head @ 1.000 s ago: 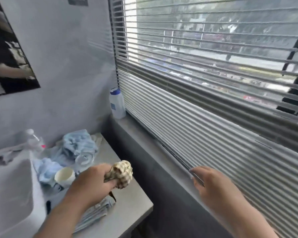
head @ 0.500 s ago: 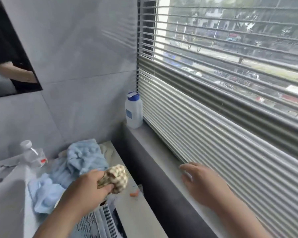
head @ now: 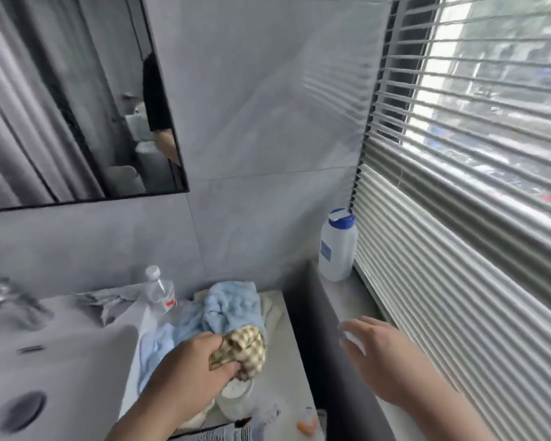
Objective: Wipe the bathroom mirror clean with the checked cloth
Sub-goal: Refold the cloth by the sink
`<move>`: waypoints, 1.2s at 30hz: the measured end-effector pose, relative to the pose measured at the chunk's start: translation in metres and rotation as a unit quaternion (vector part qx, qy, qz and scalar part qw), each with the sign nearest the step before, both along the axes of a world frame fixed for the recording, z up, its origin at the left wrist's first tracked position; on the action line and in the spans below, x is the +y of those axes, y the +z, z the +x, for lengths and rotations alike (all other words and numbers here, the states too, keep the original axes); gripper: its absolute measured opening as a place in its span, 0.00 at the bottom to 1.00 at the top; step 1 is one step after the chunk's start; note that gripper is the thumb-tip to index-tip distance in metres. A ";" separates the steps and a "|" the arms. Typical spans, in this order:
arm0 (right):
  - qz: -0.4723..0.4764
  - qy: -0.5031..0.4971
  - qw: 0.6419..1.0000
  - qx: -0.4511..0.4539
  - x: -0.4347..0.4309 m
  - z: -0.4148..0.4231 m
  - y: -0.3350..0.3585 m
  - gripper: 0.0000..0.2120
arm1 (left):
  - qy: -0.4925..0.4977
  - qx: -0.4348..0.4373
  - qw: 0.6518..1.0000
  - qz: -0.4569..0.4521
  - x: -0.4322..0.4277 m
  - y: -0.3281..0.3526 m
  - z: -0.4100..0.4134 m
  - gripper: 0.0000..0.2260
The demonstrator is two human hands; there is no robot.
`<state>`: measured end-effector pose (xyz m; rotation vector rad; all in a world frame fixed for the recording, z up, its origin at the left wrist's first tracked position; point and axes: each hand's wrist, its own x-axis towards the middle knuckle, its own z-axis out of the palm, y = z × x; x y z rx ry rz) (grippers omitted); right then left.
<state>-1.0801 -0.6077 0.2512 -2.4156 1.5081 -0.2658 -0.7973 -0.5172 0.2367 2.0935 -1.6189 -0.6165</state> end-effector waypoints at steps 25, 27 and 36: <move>0.078 0.208 0.928 -0.299 -0.032 0.096 0.065 0.07 | 0.125 0.208 0.961 -0.132 -0.016 0.074 -0.017 0.08; 0.104 0.199 0.914 -0.339 -0.026 0.099 0.072 0.10 | 0.105 0.254 0.952 -0.136 -0.014 0.079 -0.025 0.09; 0.293 0.125 0.801 -0.507 -0.022 0.101 0.071 0.04 | 0.058 0.430 0.875 -0.214 -0.001 0.097 -0.033 0.10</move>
